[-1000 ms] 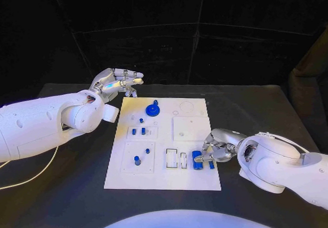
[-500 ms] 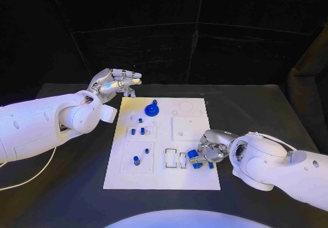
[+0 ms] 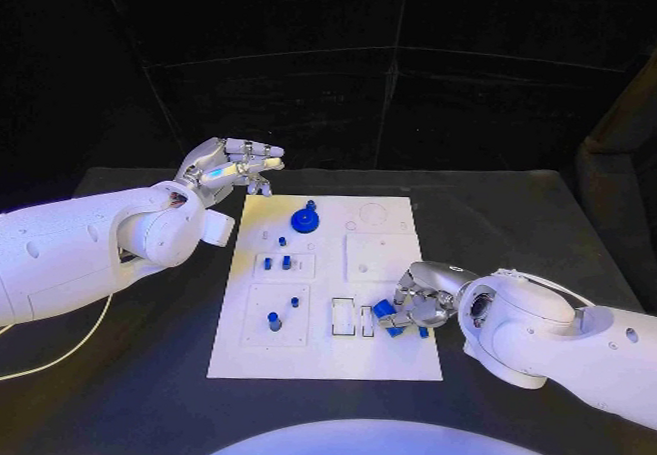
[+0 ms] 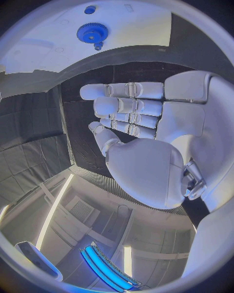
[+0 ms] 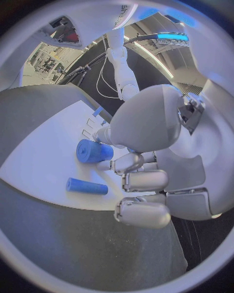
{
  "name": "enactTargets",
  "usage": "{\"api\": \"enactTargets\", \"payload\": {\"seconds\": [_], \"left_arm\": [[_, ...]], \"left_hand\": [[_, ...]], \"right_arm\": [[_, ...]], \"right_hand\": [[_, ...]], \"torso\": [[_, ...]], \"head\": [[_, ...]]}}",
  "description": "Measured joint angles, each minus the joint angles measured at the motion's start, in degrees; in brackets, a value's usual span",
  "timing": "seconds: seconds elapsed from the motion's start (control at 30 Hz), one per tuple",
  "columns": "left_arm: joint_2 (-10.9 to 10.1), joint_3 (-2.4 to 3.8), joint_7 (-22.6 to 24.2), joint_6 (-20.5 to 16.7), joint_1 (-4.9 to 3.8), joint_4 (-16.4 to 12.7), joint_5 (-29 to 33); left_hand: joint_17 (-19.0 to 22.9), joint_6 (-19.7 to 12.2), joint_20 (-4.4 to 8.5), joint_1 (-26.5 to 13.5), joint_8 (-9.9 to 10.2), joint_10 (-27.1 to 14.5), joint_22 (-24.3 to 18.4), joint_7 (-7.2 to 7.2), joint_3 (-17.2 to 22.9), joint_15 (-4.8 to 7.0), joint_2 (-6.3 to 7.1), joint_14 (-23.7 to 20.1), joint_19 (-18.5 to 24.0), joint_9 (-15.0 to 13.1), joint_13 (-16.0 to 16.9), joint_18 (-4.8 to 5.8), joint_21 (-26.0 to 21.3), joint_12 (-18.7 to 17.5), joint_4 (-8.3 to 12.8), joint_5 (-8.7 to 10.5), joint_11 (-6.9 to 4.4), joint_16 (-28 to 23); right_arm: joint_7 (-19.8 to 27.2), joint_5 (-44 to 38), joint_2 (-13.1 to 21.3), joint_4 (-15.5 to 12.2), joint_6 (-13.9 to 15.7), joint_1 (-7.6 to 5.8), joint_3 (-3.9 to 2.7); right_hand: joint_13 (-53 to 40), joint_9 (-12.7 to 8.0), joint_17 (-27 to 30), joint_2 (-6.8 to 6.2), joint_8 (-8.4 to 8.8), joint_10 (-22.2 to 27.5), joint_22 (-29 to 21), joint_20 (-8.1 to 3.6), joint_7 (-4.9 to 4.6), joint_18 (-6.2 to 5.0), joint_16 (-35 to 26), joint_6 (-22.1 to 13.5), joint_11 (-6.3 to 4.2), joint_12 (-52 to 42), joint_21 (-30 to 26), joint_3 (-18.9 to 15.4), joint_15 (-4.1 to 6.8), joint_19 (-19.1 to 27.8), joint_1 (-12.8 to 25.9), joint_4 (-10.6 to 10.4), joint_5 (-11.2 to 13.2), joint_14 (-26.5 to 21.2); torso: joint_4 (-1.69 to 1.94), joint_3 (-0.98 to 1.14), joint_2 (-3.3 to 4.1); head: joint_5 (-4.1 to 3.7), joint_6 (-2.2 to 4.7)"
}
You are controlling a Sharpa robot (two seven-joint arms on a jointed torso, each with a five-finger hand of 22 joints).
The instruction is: Assemble the parts on the task board
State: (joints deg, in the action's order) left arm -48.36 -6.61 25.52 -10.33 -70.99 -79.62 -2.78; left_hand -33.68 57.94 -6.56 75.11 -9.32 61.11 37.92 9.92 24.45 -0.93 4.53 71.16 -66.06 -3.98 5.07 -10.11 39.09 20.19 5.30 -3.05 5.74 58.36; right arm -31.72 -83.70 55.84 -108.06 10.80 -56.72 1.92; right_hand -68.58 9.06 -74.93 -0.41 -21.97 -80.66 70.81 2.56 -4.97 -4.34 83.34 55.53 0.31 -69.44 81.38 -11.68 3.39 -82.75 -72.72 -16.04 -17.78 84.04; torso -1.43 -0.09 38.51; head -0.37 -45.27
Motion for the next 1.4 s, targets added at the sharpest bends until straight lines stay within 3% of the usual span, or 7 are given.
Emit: {"api": "enactTargets", "payload": {"seconds": [0.17, 0.47, 0.63, 0.87, 1.13, 1.4], "left_arm": [[-0.01, 0.0, -0.02, 0.05, 0.0, -0.02, 0.0], [0.03, 0.0, -0.05, 0.09, 0.0, -0.03, 0.0], [0.04, 0.0, -0.06, 0.1, 0.0, -0.08, 0.0], [0.08, 0.0, -0.09, 0.1, 0.0, -0.13, 0.0], [0.25, 0.0, -0.12, 0.12, -0.01, -0.16, 0.0], [0.25, 0.0, -0.15, 0.13, -0.01, -0.19, 0.0]], "left_hand": [[0.0, 0.0, 0.0, 0.0, 0.0, 0.0, 0.0, 0.0, 0.0, 0.0, 0.0, 0.0, 0.0, 0.0, 0.0, 0.0, 0.0, 0.0, 0.0, 0.0, 0.0, 0.0], [0.0, 0.0, 0.0, 0.0, 0.0, 0.0, 0.0, 0.0, 0.0, 0.0, 0.0, 0.0, 0.0, 0.0, 0.0, 0.0, 0.0, 0.0, 0.0, 0.0, 0.0, 0.0], [-0.01, 0.0, 0.0, 0.0, 0.0, 0.0, 0.01, 0.0, 0.0, 0.0, 0.0, 0.0, 0.0, 0.0, 0.0, 0.0, 0.0, 0.0, 0.0, 0.0, 0.0, 0.0], [-0.01, 0.0, 0.0, 0.0, 0.0, 0.0, 0.01, 0.0, 0.0, 0.0, 0.0, 0.0, 0.0, 0.0, 0.0, 0.0, 0.0, 0.0, 0.0, 0.0, 0.0, 0.0], [0.0, 0.0, 0.0, 0.0, 0.0, -0.02, -0.04, 0.0, 0.0, -0.06, 0.0, -0.06, 0.0, 0.0, 0.0, 0.0, -0.2, 0.0, 0.0, 0.0, 0.02, 0.0], [0.07, 0.0, 0.0, 0.0, 0.0, -0.21, -0.11, 0.0, 0.0, -0.21, 0.0, -0.21, 0.0, 0.0, 0.0, 0.0, -0.26, 0.0, 0.0, 0.0, 0.21, 0.0]], "right_arm": [[-0.43, 1.08, 1.3, -1.73, 2.19, 0.24, 0.2], [-0.54, 4.4, 2.46, -5.18, 8.16, 0.18, 0.14], [-0.48, 5.88, 1.95, -5.52, 10.04, 0.13, 0.12], [-0.48, 7.73, -0.9, -4.6, 10.52, 0.13, 0.11], [-1.12, 8.98, -4.28, -2.86, 9.59, 0.12, 0.11], [-2.49, 9.55, -6.13, -1.66, 8.97, 0.12, 0.1]], "right_hand": [[-0.46, 0.31, 0.0, 0.83, -0.42, 0.01, 0.22, -0.12, 0.03, 0.39, 0.0, 0.15, 0.0, 0.0, 0.22, -0.14, 0.0, -0.13, -0.82, 0.17, -1.89, 0.0], [-2.48, 0.79, 0.01, 0.51, -1.12, -0.52, 0.56, -0.21, 0.37, 0.39, 0.22, 1.11, -0.52, -1.5, 0.44, -0.55, 0.21, -0.21, -1.12, 0.24, -2.93, -0.21], [-2.75, 0.91, 0.01, 0.51, -1.31, -0.73, 0.66, -0.33, 0.44, 0.38, 0.21, 1.18, -0.31, -1.78, 0.45, -0.76, 0.42, -0.33, -1.12, 0.03, -3.35, 0.0], [-3.17, 1.21, 0.01, 1.05, -1.64, -1.04, 0.96, -0.41, 0.76, 0.38, 0.44, 1.89, -0.62, -2.03, 0.45, -1.18, 0.41, -0.41, -0.56, -0.4, -3.35, 0.0], [-3.72, 1.96, 0.02, 3.04, -1.97, -1.36, 1.26, -0.62, 1.27, 0.37, 0.65, 2.8, -0.94, -2.37, 0.67, -2.14, 0.83, -0.62, 1.45, -0.56, -3.34, 0.0], [-3.65, 2.11, 0.02, 3.32, -1.98, -1.36, 1.34, -0.62, 1.48, 0.37, 0.86, 3.01, -0.95, -2.23, 0.67, -2.45, 0.83, -0.62, 1.73, -0.55, -3.0, 0.0]], "torso": [[-0.01, -0.02, -0.01], [0.08, -0.1, -0.03], [0.1, -0.13, 0.0], [0.1, -0.12, 0.04], [0.2, -0.13, 0.04], [0.08, -0.13, 0.09]], "head": [[0.02, 0.16], [-0.09, 0.37], [0.19, 0.37], [0.4, 0.3], [0.78, 0.26], [1.34, 0.24]]}}
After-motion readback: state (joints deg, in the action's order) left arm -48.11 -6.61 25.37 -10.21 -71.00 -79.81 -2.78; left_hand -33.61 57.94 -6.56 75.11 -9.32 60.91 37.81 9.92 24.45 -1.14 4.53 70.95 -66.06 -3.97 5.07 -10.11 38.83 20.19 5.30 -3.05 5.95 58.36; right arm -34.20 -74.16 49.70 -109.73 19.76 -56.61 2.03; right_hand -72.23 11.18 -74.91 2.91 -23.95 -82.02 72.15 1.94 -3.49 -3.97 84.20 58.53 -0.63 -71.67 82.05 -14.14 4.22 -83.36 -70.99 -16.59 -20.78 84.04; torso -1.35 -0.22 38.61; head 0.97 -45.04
